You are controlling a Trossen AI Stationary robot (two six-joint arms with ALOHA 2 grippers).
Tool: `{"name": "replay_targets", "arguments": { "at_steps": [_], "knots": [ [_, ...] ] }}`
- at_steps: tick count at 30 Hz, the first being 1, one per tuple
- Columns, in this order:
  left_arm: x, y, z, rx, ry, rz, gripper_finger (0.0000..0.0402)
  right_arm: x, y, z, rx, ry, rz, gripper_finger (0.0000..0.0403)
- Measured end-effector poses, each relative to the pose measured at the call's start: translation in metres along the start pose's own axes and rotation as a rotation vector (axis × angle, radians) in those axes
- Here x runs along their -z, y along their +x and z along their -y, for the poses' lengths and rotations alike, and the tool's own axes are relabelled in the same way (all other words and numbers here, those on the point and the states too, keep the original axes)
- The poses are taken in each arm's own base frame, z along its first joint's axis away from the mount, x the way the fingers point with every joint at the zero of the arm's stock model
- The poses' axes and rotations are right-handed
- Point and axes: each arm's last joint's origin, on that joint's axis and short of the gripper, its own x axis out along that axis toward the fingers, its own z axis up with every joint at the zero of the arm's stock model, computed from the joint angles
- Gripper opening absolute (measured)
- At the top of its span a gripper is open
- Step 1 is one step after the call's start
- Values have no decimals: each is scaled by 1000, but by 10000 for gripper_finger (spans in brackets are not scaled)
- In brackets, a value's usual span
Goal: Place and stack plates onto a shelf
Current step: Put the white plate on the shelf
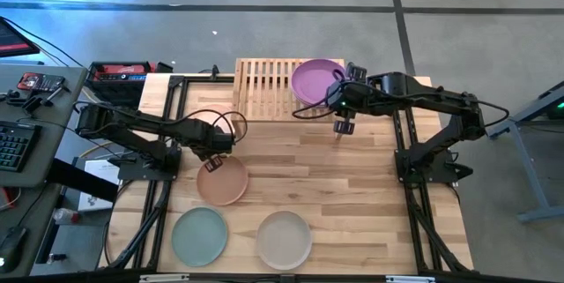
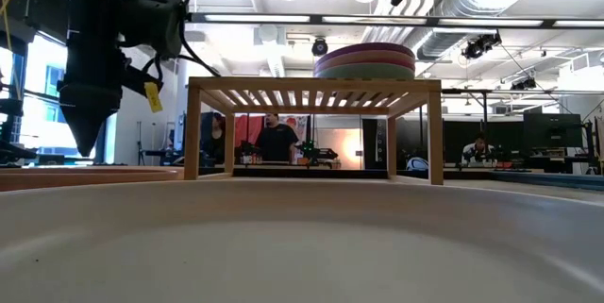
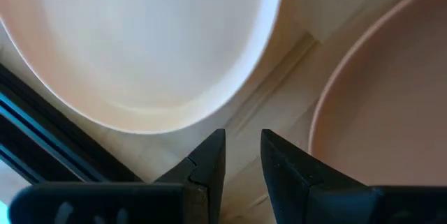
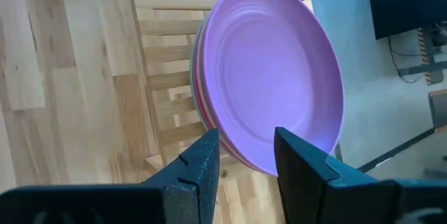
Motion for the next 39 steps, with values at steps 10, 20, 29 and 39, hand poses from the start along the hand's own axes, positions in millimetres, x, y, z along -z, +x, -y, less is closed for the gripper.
{"name": "replay_targets", "arguments": {
  "at_steps": [10, 20, 29, 39],
  "knots": [
    [-8, 2, 0, -2, 167, 77, 81, -2, 0, 0, 2, 9, 15, 115],
    [-12, 8, -8, 7, 129, 65, 81, -2, 0, 0, 0, 9, 15, 115],
    [-21, 8, -3, 50, 109, 143, 81, -2, 0, 0, 0, 9, 15, 115],
    [-31, 23, -4, 27, 105, 97, 81, -2, 0, 0, -1, 5, 16, 115]
  ]
}}
